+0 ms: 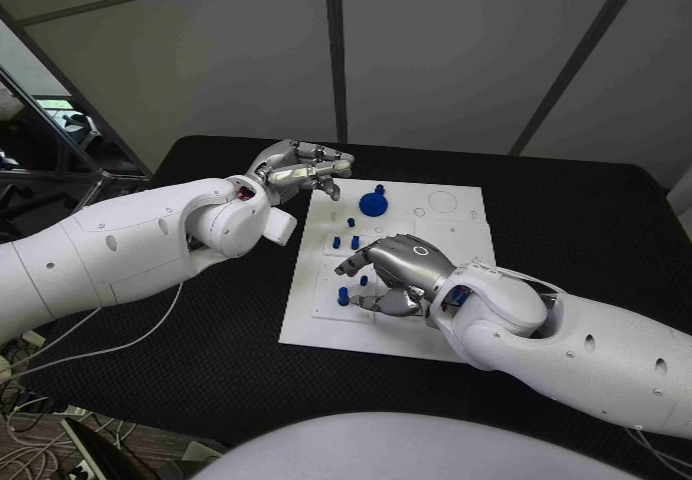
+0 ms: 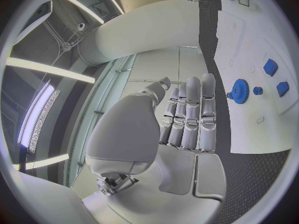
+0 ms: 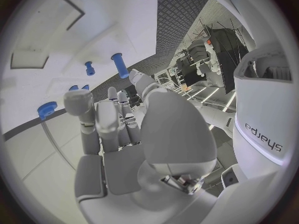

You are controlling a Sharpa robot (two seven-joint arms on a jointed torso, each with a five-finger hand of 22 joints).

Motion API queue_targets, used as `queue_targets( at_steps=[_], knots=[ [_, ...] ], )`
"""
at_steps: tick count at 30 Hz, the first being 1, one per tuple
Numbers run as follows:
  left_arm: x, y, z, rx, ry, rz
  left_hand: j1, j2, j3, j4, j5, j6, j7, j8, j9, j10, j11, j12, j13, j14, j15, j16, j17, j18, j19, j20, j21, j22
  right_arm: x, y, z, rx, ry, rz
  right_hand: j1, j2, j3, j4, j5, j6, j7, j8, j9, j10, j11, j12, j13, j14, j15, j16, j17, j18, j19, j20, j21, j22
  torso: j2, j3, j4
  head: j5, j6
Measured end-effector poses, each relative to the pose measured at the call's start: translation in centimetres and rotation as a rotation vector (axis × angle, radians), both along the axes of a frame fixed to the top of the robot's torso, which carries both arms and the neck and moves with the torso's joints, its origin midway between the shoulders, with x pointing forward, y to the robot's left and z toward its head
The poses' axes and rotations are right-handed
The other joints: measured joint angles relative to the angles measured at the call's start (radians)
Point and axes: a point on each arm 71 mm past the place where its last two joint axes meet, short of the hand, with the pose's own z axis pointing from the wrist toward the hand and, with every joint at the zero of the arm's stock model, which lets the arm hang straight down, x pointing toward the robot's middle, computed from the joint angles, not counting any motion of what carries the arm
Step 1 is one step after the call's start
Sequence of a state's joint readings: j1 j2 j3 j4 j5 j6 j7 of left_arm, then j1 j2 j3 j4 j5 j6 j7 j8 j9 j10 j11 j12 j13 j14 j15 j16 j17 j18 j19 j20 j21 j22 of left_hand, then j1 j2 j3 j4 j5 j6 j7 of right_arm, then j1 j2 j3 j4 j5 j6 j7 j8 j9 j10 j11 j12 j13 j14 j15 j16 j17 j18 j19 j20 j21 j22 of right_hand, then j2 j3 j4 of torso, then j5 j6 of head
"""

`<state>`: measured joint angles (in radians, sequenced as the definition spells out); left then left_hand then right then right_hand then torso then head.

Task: Assemble the parts on the task board

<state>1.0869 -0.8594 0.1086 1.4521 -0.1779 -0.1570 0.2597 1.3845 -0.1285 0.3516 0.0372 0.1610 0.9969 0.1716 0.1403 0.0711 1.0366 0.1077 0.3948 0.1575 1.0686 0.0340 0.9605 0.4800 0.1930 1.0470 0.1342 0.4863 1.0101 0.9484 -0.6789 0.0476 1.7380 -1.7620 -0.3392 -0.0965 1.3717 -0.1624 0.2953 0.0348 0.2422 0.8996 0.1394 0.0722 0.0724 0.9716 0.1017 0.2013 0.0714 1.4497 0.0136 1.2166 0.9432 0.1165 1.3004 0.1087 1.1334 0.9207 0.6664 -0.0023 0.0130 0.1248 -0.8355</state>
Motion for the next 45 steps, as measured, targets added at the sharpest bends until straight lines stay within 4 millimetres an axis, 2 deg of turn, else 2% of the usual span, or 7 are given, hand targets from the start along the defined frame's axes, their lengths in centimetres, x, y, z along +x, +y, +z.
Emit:
queue_targets(
  at_steps=[4, 7, 11, 16, 22, 26, 45],
  knots=[
    [0.0, 0.1, 0.0, 0.002, 0.001, 0.002, 0.000, 0.000, 0.000, 0.000, 0.000, 0.000, 0.000, 0.000, 0.000, 0.000, 0.000, 0.000, 0.001, 0.000, 0.000, 0.000, 0.000, 0.000, 0.000, 0.000, 0.000, 0.000, 0.4, -3.3, 0.7, 0.031, 0.020, -0.070, -0.007, 0.011, -0.014, 0.020, -0.007, 0.064, 0.026, 0.030, 0.012, 0.092, -0.008, 0.062, 0.015, 0.003, -0.009, 0.014, 0.022, 0.000, 0.003, -0.002, 0.009, 0.019, -0.002, -0.0005, -0.0008, -0.022, 0.012],
    [0.0, 0.4, 0.0, 0.004, 0.001, 0.006, 0.000, 0.000, 0.000, 0.000, 0.000, 0.000, 0.000, 0.000, 0.000, 0.000, 0.000, 0.000, 0.000, 0.000, 0.000, 0.000, 0.000, 0.000, 0.000, 0.000, 0.000, -0.001, 1.2, -6.5, 1.4, 0.058, 0.077, -0.166, -0.011, 0.010, -0.026, 0.037, -0.006, 0.099, 0.008, 0.050, 0.017, 0.264, -0.040, 0.164, 0.062, 0.016, -0.030, 0.084, 0.132, 0.000, 0.071, -0.018, 0.101, 0.145, -0.004, -0.0012, -0.0033, -0.043, 0.022],
    [0.0, 0.6, -0.1, 0.006, 0.002, 0.009, 0.000, 0.000, 0.000, 0.000, 0.000, 0.000, 0.000, 0.000, 0.000, 0.000, 0.000, 0.000, 0.000, 0.000, 0.000, 0.000, 0.000, 0.000, 0.000, 0.000, 0.000, -0.001, 1.3, -10.3, 1.5, 0.077, 0.175, -0.294, -0.070, -0.011, -0.085, 0.077, 0.038, 0.133, -0.026, 0.092, 0.031, 0.359, -0.075, 0.309, 0.176, 0.017, -0.058, 0.137, 0.211, -0.024, 0.124, -0.049, 0.178, 0.249, -0.006, -0.0015, -0.0077, -0.067, 0.032],
    [0.0, 0.7, -0.1, 0.008, 0.003, 0.012, 0.000, 0.000, -0.004, 0.004, 0.000, 0.000, 0.000, 0.000, 0.000, 0.000, 0.000, 0.000, 0.000, 0.000, 0.000, 0.000, 0.000, 0.000, 0.000, 0.000, 0.000, -0.001, 1.0, -13.8, 1.5, 0.070, 0.270, -0.434, -0.120, -0.009, -0.205, 0.152, 0.178, 0.132, -0.047, 0.191, 0.079, 0.398, -0.090, 0.852, 0.797, 0.015, -0.075, 0.215, 0.341, -0.040, 0.150, -0.066, 0.237, 0.332, -0.009, 0.0003, -0.0147, -0.099, 0.041],
    [0.0, 0.6, -0.1, 0.008, 0.003, 0.011, 0.000, 0.000, -0.004, 0.004, 0.000, 0.000, 0.000, 0.000, 0.000, 0.000, 0.000, 0.000, 0.000, 0.000, 0.000, 0.000, 0.000, 0.000, 0.000, 0.000, 0.000, -0.001, 0.7, -16.9, 1.3, 0.030, 0.337, -0.581, -0.108, 0.021, -0.305, 0.225, 0.196, 0.066, -0.045, 0.280, 0.129, 0.421, -0.091, 1.085, 1.097, 0.015, -0.075, 0.259, 0.365, -0.040, 0.158, -0.064, 0.266, 0.376, -0.012, 0.0012, -0.0191, -0.132, 0.044],
    [-0.1, 0.6, -0.1, 0.008, 0.004, 0.011, 0.000, 0.000, -0.004, 0.004, 0.000, 0.000, 0.000, 0.000, 0.000, 0.000, 0.000, 0.000, 0.000, 0.000, 0.000, 0.000, 0.000, 0.000, 0.000, 0.000, 0.000, -0.001, 0.5, -17.8, 1.1, 0.006, 0.359, -0.638, -0.107, 0.022, -0.338, 0.250, 0.189, 0.044, -0.041, 0.299, 0.139, 0.428, -0.087, 1.113, 1.141, 0.015, -0.075, 0.264, 0.365, -0.055, 0.158, -0.064, 0.273, 0.387, -0.012, 0.0012, -0.0190, -0.143, 0.047],
    [-0.1, 0.7, -0.1, 0.009, 0.004, 0.011, 0.000, 0.000, -0.004, 0.004, 0.000, 0.000, 0.000, 0.000, 0.000, 0.000, 0.000, 0.000, 0.000, 0.000, 0.000, 0.000, 0.000, 0.000, 0.000, 0.000, 0.000, -0.002, -0.7, -16.4, -0.9, -0.145, 0.411, -0.674, -0.131, 0.046, -0.404, 0.258, 0.164, 0.022, -0.041, 0.337, 0.156, 0.427, -0.087, 1.114, 1.166, 0.015, -0.075, 0.280, 0.365, -0.055, 0.161, -0.061, 0.287, 0.387, -0.011, 0.0002, -0.0184, -0.151, 0.034]
  ],
)
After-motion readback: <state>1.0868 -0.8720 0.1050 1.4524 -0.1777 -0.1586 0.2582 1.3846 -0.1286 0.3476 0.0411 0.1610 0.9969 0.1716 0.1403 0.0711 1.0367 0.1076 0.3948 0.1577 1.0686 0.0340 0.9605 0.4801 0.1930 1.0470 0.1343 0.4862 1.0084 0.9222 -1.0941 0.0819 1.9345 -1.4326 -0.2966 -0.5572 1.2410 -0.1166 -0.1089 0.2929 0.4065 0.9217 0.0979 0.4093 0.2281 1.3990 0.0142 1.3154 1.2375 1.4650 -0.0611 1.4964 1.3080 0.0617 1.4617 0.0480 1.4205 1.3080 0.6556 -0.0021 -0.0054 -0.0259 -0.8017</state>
